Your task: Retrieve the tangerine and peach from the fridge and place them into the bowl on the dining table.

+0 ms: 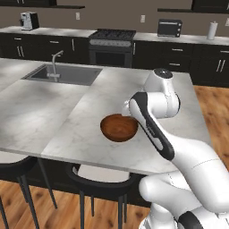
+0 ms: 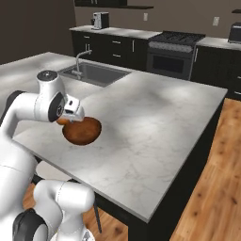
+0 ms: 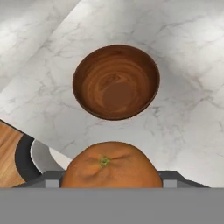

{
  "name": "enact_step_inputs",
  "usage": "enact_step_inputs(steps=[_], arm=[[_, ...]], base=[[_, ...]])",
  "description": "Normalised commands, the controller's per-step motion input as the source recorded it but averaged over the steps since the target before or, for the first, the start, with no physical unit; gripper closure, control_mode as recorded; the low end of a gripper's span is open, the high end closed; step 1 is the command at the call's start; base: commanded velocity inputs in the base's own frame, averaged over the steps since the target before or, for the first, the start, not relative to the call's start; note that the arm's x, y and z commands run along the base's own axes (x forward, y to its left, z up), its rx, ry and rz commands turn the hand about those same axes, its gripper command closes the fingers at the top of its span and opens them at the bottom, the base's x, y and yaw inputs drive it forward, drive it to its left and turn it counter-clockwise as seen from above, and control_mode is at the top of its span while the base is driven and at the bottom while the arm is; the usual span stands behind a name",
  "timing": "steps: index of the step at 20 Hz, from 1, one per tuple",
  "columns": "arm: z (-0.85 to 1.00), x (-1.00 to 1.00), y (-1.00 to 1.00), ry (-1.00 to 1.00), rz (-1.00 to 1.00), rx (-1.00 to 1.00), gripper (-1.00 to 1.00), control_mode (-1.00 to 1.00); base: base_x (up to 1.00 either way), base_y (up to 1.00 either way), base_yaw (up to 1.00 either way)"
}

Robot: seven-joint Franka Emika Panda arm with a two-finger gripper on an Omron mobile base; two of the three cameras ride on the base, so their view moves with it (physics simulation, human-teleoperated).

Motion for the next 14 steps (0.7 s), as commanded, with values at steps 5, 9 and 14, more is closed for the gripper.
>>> enact_step_inputs(steps=[5,9,14], arm=[[-0.38,0.06,0.14,0.08,0.08,0.0,1.0,-1.0],[-0.35,0.14,0.17,0.04,0.06,0.0,1.0,-1.0],[-0.28,0.31,0.08,0.0,0.0,0.0,1.0,-1.0]], base=[[0.0,0.0,0.0],[0.0,0.0,0.0],[0.0,0.0,0.0]])
